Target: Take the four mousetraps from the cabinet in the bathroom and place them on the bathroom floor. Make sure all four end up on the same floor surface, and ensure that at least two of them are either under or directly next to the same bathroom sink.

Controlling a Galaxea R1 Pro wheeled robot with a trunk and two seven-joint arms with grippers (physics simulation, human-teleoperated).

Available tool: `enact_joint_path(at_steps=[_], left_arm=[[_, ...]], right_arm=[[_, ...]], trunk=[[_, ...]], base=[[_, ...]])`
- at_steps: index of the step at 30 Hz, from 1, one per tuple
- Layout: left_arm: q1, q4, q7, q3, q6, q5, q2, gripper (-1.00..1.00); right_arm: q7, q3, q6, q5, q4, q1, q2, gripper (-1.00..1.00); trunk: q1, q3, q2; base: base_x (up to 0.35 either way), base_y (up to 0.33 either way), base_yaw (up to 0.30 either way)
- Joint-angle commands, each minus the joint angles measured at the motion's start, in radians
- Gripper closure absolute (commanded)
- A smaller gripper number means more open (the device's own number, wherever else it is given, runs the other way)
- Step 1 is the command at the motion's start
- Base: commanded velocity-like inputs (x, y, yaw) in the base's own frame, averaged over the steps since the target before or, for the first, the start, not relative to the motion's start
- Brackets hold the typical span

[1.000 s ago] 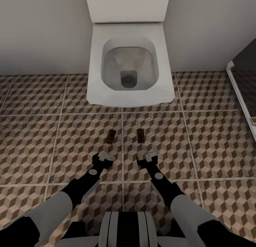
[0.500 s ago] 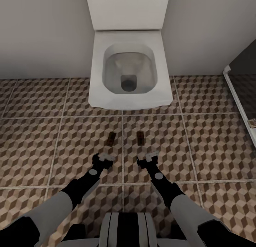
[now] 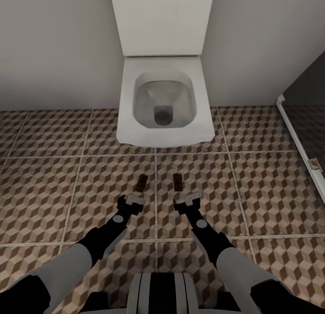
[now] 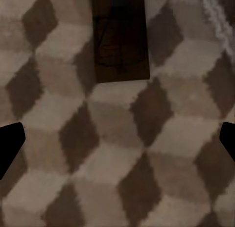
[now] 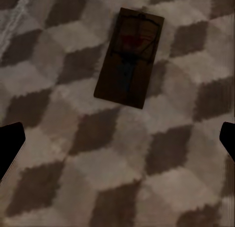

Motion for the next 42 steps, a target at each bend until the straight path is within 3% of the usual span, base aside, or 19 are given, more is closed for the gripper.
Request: enact_joint_path(at_steps=[1, 12, 15, 24, 36, 42], left_arm=[[-0.001, 0.002, 0.009, -0.009, 0.002, 0.008, 0.002, -1.0], [0.0, 0.025, 0.009, -0.009, -0.006, 0.007, 0.002, -1.0], [0.0, 0.024, 0.006, -0.009, -0.009, 0.007, 0.003, -1.0], [0.005, 0.025, 0.004, -0.01, -0.087, 0.008, 0.004, -1.0], [0.013, 0.045, 0.004, -0.022, -0.143, 0.008, 0.006, -1.0], [0.017, 0.099, 0.004, -0.03, -0.218, 0.009, 0.005, -1.0]], right_arm=[[-0.01, 0.004, -0.001, 0.01, 0.001, -0.001, 0.0, -1.0], [-0.01, 0.004, -0.001, 0.01, 0.001, -0.001, -0.002, -1.0], [-0.009, 0.004, -0.002, 0.009, 0.001, 0.0, -0.012, -1.0], [0.038, 0.005, -0.07, 0.009, 0.0, 0.001, -0.04, -1.0], [0.059, 0.004, -0.087, 0.011, 0.0, 0.007, -0.044, -1.0], [0.06, 0.004, -0.088, 0.011, 0.001, 0.008, -0.045, -1.0]], trunk=[[-0.001, 0.004, 0.0], [-0.005, 0.046, 0.003], [-0.007, 0.058, 0.003], [-0.041, 0.086, 0.066], [-0.087, 0.123, 0.15], [-0.11, 0.142, 0.192]], base=[[0.0, 0.0, 0.0], [0.0, 0.0, 0.0], [0.0, 0.0, 0.0], [0.0, 0.0, 0.0], [0.0, 0.0, 0.0], [0.0, 0.0, 0.0]])
